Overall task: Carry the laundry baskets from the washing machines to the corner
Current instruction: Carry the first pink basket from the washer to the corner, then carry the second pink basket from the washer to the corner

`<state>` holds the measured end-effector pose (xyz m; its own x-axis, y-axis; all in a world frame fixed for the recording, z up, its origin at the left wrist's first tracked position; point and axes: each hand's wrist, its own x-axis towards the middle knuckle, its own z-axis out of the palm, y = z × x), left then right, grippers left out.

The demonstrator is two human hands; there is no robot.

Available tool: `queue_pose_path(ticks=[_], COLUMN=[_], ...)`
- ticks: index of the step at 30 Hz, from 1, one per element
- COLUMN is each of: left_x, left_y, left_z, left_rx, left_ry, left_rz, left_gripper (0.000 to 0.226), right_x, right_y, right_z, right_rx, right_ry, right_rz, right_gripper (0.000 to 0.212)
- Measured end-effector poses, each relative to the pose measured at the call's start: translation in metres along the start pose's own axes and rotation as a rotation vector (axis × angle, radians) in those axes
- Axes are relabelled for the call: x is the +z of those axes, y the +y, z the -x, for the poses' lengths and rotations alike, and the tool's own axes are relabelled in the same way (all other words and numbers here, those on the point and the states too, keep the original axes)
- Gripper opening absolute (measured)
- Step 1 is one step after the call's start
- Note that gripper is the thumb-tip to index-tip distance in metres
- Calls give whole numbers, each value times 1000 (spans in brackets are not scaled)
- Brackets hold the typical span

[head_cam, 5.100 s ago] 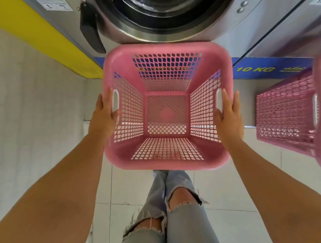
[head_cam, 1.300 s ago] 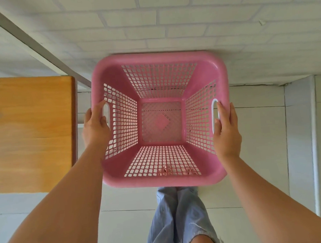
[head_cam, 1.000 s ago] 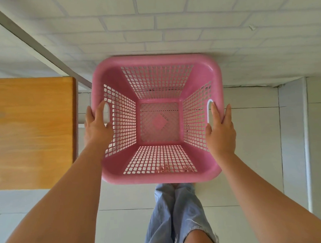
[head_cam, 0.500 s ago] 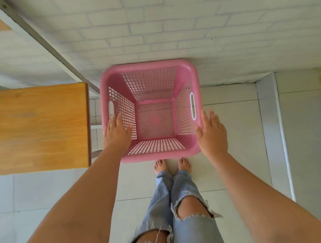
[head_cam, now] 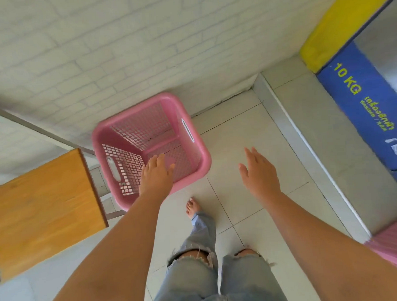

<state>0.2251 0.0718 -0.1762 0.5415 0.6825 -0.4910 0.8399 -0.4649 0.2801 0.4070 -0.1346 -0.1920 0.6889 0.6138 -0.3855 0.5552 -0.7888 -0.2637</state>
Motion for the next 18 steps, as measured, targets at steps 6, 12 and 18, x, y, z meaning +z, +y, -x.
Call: queue_pose_path(ticks=[6, 12, 18], left_x=[21, 62, 108], left_y=[74, 159, 245], left_z=[46, 123, 194], left_rx=[197, 410, 608], left_ry=[-50, -112, -164], left_rz=[-116, -184, -220], left_gripper=[52, 49, 53], right_x=[-19, -31, -27], right_y=[73, 156, 232], right_z=[85, 192, 298], right_rx=[144, 336, 566], right_ry=[63, 144, 219], right_rz=[-97, -189, -276], right_gripper=[55, 55, 55])
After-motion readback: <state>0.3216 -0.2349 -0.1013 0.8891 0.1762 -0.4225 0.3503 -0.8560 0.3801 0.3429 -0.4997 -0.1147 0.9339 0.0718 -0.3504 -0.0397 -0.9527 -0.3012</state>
